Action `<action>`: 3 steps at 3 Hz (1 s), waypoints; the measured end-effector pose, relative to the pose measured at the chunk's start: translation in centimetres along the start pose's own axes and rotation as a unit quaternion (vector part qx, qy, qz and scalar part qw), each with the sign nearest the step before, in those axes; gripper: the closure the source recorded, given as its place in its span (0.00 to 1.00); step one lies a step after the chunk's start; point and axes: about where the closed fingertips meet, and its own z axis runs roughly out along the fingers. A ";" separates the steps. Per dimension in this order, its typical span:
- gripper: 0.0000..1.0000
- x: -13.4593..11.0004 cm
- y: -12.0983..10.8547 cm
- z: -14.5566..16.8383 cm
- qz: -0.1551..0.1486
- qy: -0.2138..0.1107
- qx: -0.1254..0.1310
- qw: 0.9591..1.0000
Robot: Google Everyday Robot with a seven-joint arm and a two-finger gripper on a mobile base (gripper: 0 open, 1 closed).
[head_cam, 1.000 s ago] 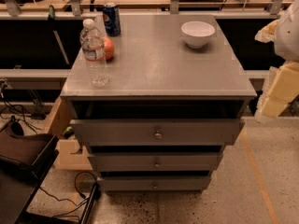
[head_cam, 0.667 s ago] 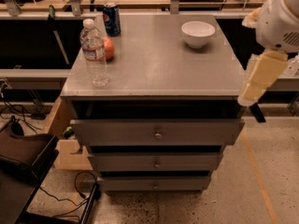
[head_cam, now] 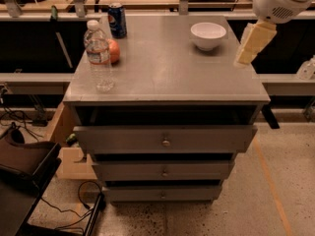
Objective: Move white bowl near water bottle
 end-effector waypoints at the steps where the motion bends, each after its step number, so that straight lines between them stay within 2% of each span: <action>1: 0.00 0.0 0.0 0.0 0.000 0.000 0.000 1.000; 2: 0.00 -0.2 -1.2 1.2 -0.005 0.002 0.008 1.000; 3: 0.00 -0.4 -3.2 5.1 -0.019 0.009 -0.011 1.000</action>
Offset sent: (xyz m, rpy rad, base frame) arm 0.0442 0.0010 -0.0041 -0.0262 -0.0404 -0.0002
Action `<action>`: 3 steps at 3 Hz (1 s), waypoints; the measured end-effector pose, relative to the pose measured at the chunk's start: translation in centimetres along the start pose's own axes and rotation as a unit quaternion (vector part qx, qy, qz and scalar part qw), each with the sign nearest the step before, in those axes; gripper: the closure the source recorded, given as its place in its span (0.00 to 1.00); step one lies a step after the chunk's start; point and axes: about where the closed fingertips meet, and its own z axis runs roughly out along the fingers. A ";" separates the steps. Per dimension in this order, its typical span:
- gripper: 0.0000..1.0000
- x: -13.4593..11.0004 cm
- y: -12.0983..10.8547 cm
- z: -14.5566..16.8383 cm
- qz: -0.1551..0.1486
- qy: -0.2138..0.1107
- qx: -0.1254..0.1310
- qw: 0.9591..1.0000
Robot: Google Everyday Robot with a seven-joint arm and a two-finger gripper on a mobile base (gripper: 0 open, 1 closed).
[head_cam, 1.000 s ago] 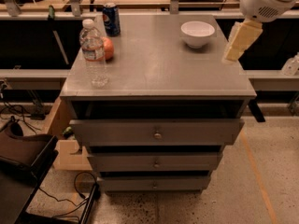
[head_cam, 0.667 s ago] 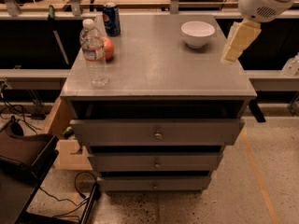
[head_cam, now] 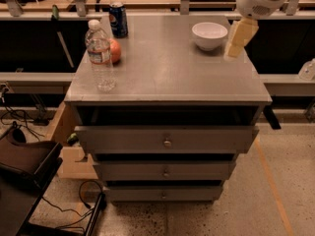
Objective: Move white bowl near water bottle
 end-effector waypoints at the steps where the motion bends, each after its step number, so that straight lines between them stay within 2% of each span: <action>1: 0.00 -0.3 -2.5 4.2 -0.001 -0.005 -0.022 1.000; 2: 0.00 0.3 -3.9 7.9 0.016 -0.017 -0.041 0.999; 3: 0.00 1.0 -4.2 10.6 0.030 -0.020 -0.057 0.998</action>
Offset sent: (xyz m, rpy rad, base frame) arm 0.1276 -0.0110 -0.0567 0.1173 0.1258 0.0025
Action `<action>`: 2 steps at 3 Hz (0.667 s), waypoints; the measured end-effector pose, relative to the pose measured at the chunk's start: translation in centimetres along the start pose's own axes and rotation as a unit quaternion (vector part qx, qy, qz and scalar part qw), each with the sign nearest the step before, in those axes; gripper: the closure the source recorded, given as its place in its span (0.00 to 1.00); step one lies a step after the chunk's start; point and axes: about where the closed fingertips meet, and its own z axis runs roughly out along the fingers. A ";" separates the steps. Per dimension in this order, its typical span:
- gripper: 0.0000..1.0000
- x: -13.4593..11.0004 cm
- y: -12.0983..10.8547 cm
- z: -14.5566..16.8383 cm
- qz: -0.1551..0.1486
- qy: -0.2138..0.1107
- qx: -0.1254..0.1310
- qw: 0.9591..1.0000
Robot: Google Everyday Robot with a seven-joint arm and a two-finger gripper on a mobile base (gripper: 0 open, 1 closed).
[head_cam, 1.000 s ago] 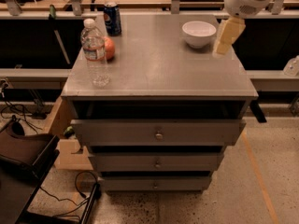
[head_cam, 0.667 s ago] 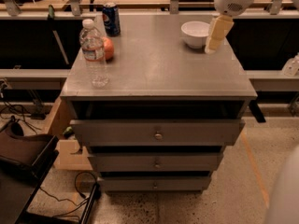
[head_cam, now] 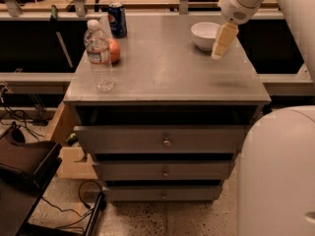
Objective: Move white bowl near water bottle
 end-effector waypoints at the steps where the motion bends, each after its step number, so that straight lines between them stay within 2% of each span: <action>1: 0.00 1.1 -0.4 2.1 0.011 0.016 -0.009 1.000; 2: 0.00 1.7 -0.6 4.5 0.015 0.037 -0.018 0.999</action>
Offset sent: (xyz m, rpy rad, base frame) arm 0.0511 -0.0167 -0.0521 -0.0814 0.0842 -0.0798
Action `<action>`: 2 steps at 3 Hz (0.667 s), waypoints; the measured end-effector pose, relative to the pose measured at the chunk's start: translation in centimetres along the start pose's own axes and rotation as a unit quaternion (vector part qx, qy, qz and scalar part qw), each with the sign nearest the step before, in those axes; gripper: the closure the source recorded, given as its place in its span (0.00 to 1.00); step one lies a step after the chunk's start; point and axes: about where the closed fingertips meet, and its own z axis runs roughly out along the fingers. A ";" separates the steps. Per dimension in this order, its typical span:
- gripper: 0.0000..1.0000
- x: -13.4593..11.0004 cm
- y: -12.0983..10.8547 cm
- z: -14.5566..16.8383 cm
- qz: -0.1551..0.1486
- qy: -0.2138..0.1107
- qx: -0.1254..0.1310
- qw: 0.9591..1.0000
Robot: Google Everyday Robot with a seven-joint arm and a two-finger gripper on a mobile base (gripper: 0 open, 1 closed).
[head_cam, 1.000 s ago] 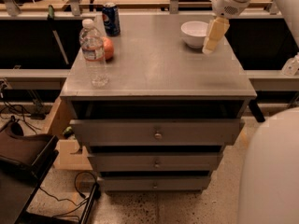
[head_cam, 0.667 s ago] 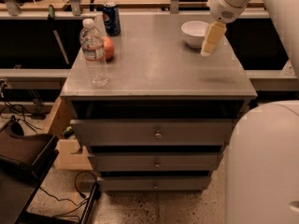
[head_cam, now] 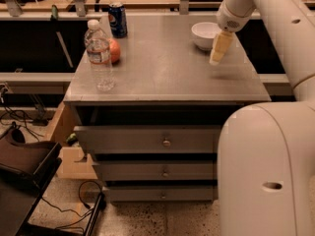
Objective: Move white bowl near water bottle
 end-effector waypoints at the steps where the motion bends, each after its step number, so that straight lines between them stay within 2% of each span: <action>1: 0.00 0.1 -0.3 2.3 -0.003 0.018 -0.008 1.000; 2: 0.00 0.1 -0.4 4.3 -0.006 0.032 -0.020 0.999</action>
Offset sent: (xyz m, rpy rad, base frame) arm 0.0671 -0.0070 -0.0264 -0.0829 0.0873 -0.0123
